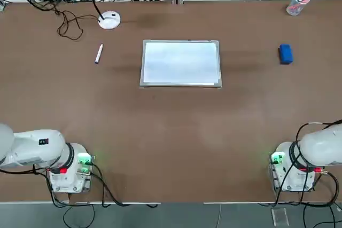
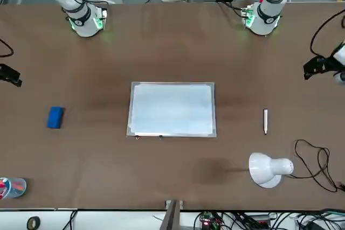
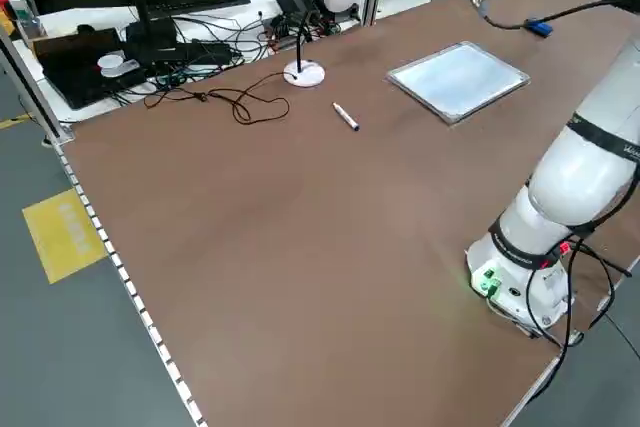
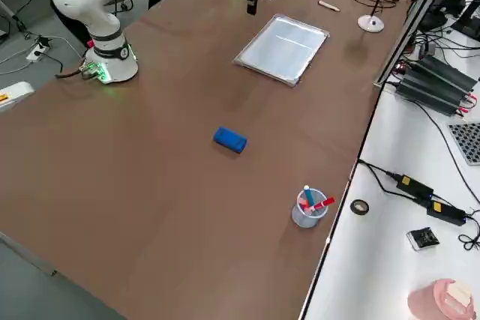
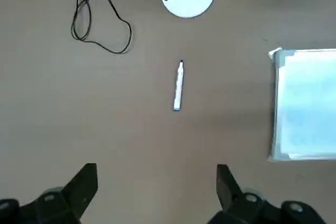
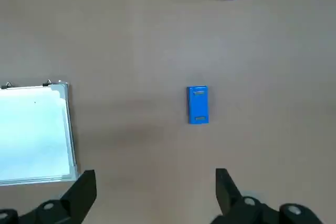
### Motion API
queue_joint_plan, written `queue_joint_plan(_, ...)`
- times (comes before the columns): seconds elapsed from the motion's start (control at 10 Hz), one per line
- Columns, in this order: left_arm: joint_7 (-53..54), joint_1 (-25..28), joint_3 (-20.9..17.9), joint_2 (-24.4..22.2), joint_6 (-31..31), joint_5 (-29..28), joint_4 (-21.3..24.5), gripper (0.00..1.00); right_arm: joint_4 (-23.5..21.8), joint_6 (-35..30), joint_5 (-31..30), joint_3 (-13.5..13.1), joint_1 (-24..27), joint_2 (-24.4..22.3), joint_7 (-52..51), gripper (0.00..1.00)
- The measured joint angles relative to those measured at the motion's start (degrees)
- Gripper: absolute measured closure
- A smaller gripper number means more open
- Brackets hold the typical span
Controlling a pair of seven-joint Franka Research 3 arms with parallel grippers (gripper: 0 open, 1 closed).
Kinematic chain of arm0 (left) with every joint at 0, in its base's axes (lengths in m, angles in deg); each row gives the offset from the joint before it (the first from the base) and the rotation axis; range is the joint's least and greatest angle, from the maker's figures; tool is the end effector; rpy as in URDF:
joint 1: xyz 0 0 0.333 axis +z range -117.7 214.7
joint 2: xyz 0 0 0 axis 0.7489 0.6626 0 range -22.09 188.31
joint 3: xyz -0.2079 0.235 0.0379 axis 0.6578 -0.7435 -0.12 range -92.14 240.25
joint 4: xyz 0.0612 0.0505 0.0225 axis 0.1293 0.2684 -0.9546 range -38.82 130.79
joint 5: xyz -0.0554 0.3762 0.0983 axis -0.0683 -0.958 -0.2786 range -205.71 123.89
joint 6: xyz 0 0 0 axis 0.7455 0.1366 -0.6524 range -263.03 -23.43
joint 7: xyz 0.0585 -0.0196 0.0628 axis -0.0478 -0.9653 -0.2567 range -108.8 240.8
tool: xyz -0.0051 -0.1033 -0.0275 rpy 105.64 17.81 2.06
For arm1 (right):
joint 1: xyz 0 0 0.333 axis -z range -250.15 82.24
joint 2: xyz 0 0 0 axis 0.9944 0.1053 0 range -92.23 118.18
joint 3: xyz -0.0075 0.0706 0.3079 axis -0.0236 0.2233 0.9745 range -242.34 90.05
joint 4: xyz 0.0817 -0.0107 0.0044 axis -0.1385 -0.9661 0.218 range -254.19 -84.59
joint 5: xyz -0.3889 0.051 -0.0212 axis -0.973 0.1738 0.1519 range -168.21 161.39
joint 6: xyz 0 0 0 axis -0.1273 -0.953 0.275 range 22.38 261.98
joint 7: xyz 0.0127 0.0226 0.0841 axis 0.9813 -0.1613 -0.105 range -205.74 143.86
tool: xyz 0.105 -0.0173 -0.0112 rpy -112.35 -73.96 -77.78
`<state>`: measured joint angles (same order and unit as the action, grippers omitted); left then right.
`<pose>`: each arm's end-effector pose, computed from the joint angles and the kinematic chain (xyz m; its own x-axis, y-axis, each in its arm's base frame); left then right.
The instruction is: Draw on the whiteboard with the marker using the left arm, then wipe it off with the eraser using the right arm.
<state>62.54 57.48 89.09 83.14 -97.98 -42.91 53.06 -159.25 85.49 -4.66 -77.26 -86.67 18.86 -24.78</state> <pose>0.5620 -0.0564 0.5680 0.9984 -0.0513 0.0220 -0.0505 -0.9982 -0.0331 0.5839 0.0146 0.6344 0.9966 -0.0800 0.0211 -0.0805 -0.9965 0.0217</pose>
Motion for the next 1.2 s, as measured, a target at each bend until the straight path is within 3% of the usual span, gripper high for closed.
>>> queue_joint_plan(0.7,0.06,0.85,-0.07,2.14,-30.84,-0.02,25.31,0.02,-0.15,0.14,0.0,0.02,-0.03,-0.35,0.01,0.0)
queue_joint_plan(0.9,0.09,0.85,-0.07,3.63,-34.87,-0.03,29.17,0.07,-0.15,0.09,0.0,0.04,-0.09,-0.41,0.01,0.0)
queue_joint_plan(1.1,0.17,0.83,-0.06,6.22,-37.65,-0.98,29.98,0.18,-0.16,0.04,0.0,0.04,-0.1,-0.48,0.01,0.0)
queue_joint_plan(1.2,0.17,0.82,-0.05,7.88,-39.03,-2.18,29.98,0.19,-0.17,0.03,0.0,0.04,-0.1,-0.49,0.01,0.0)
